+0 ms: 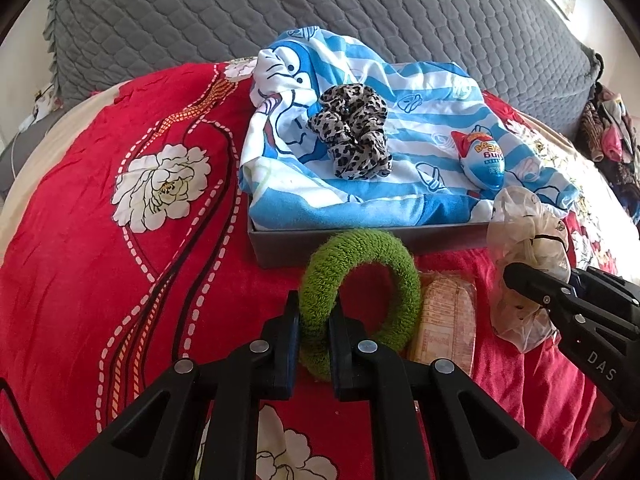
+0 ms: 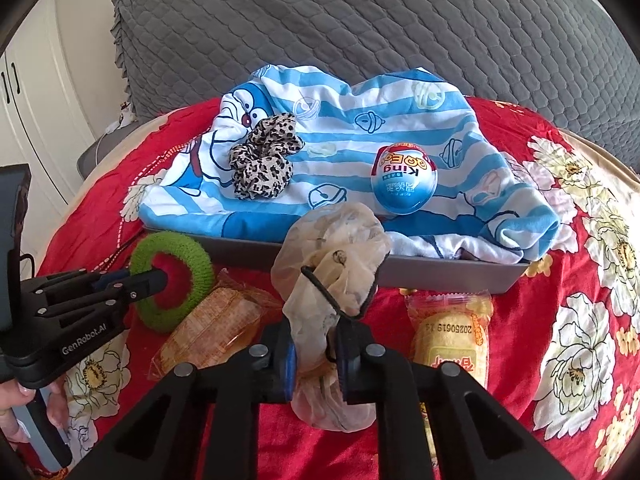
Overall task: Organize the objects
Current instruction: 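Lift green ring with left gripper while right gripper lifts sheer scrunchie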
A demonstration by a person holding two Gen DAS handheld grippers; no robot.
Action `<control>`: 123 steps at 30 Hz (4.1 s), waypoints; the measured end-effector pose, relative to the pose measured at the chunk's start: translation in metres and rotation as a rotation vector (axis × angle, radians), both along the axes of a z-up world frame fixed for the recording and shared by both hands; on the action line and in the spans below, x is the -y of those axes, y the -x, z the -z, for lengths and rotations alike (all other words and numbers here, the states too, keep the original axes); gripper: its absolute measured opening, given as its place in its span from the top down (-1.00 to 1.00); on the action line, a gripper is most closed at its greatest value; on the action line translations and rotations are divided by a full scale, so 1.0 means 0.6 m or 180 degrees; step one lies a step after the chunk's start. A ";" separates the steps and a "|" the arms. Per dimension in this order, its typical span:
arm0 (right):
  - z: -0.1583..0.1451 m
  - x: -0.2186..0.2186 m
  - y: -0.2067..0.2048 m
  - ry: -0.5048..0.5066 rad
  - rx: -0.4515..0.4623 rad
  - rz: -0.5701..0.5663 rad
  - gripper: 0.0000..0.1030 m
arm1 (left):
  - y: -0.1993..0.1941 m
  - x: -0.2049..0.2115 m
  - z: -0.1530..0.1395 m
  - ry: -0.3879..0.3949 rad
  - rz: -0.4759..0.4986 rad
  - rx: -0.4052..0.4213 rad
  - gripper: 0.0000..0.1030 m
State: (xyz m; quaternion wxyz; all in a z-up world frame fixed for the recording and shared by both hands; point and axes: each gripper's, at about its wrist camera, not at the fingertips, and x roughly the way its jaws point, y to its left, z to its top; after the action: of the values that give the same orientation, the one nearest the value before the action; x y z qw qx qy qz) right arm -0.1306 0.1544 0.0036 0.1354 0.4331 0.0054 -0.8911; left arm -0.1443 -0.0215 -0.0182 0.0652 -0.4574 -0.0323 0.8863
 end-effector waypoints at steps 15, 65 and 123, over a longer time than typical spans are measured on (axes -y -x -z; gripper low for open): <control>-0.006 0.011 -0.021 0.0015 0.0001 -0.0078 0.70 | -0.019 -0.008 -0.001 -0.0010 -0.0080 -0.0022 0.77; -0.087 0.003 -0.159 -0.0018 -0.0133 -0.0180 0.70 | -0.171 -0.069 -0.105 0.0035 0.0032 -0.0212 0.77; -0.198 -0.052 -0.247 0.0163 -0.0491 0.0003 0.70 | -0.261 -0.123 -0.229 0.0079 0.0117 -0.0556 0.77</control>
State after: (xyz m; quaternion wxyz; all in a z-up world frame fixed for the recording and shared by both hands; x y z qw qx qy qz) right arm 0.0176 0.1858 0.1221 0.1453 0.3594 -0.0072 -0.9218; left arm 0.0125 0.0524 0.1189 0.0784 -0.3796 -0.0071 0.9218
